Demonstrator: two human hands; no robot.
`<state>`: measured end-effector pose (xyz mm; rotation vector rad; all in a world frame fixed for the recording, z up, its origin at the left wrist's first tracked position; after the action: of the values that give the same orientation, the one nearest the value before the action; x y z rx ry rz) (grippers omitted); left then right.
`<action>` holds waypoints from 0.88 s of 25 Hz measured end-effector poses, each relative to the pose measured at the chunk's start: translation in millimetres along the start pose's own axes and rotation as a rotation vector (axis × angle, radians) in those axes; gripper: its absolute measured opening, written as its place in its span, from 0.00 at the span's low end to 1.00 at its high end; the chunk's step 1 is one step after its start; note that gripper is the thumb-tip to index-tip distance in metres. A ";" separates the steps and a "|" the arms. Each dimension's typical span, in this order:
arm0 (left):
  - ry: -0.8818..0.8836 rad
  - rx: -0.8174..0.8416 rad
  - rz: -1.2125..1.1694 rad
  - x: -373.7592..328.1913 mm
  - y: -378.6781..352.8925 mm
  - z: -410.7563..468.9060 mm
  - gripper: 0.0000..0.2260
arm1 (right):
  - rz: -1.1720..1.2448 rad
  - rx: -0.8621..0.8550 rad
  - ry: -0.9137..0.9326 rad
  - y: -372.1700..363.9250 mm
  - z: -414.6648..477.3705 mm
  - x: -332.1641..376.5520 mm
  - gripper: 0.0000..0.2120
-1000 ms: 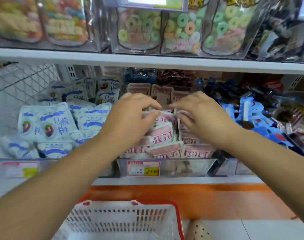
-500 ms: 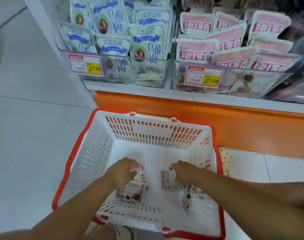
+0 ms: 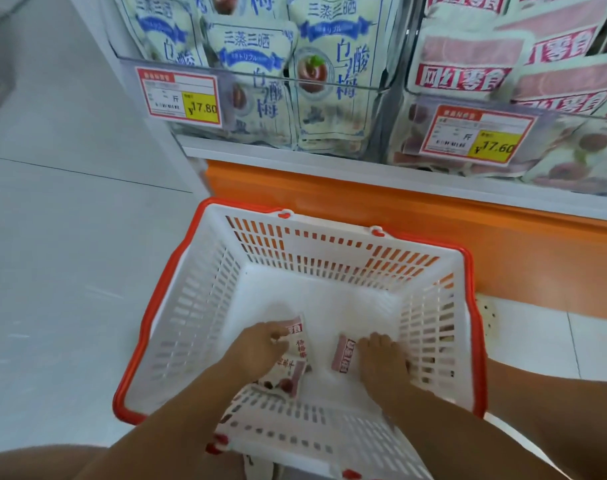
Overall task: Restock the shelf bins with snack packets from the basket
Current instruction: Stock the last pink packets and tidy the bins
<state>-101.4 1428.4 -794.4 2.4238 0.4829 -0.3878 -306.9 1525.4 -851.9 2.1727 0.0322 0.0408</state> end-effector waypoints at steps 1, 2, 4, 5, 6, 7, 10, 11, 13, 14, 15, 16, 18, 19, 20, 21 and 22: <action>-0.005 -0.013 -0.038 -2.5 2.9 -0.1 0.13 | 0.071 -0.016 0.019 9.0 -2.1 4.1 0.18; -0.005 -0.025 -0.081 -6.3 5.8 -1.6 0.12 | 0.205 0.026 0.055 15.0 -3.6 9.7 0.17; 0.037 -0.031 -0.209 -12.2 9.7 -7.1 0.12 | 0.634 -0.102 -0.019 38.0 -5.2 4.7 0.14; 0.071 -0.032 -0.277 -14.9 11.4 -10.7 0.13 | 0.857 -0.159 -0.061 51.7 -7.8 2.5 0.13; 0.105 -0.016 -0.357 -19.1 11.7 -15.9 0.15 | 1.030 -0.237 -0.120 61.4 -9.3 -2.6 0.16; 0.134 0.045 -0.468 -26.8 9.8 -22.3 0.17 | 1.125 -0.368 -0.150 82.2 -12.3 -6.5 0.17; 0.100 0.453 -0.880 -73.1 -4.6 -51.7 0.20 | 0.942 -0.656 0.020 148.4 -36.2 5.2 0.13; 0.045 0.524 -0.964 -88.0 -3.8 -61.7 0.20 | 0.870 -0.704 0.128 164.2 -44.8 15.8 0.11; -0.034 0.527 -1.070 -104.5 5.2 -73.7 0.16 | 0.826 -0.724 0.329 183.1 -63.1 34.1 0.14; -0.049 0.501 -1.101 -106.7 11.4 -77.8 0.15 | 0.877 -0.712 0.371 186.6 -71.0 36.4 0.16; -0.049 0.479 -1.135 -106.1 18.4 -81.6 0.14 | 0.971 -0.717 0.361 191.3 -78.8 33.8 0.15; -0.045 0.483 -1.173 -104.7 24.0 -84.7 0.14 | 1.088 -0.746 0.288 193.5 -84.8 24.4 0.14; -0.069 0.533 -1.215 -108.0 35.2 -95.1 0.13 | 1.332 -0.738 0.085 193.4 -92.2 3.1 0.10; -0.092 0.544 -1.199 -111.3 39.4 -101.7 0.13 | 1.437 -0.674 0.017 192.2 -93.2 -1.9 0.08; -0.114 0.542 -1.162 -115.6 42.5 -108.4 0.13 | 1.508 -0.605 -0.004 192.9 -94.2 -3.4 0.09; -0.133 0.527 -1.119 -119.8 44.0 -114.1 0.12 | 1.563 -0.552 0.011 195.8 -96.1 -1.5 0.11; -0.148 0.510 -1.079 -124.5 45.5 -120.2 0.12 | 1.593 -0.531 0.043 202.0 -99.1 1.0 0.12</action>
<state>-173.9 1440.5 -631.2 2.3297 1.7876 -1.2410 -308.5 1492.7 -629.4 1.1821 -1.4730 0.8673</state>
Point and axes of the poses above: each hand's wrist, its own z-axis towards the middle knuckle, its own y-axis out of the back of the hand, x = y × z, the point moved 7 cm from there along z, towards the middle knuckle, and after that the axes turned 14 degrees about y, right-handed, at the moved point
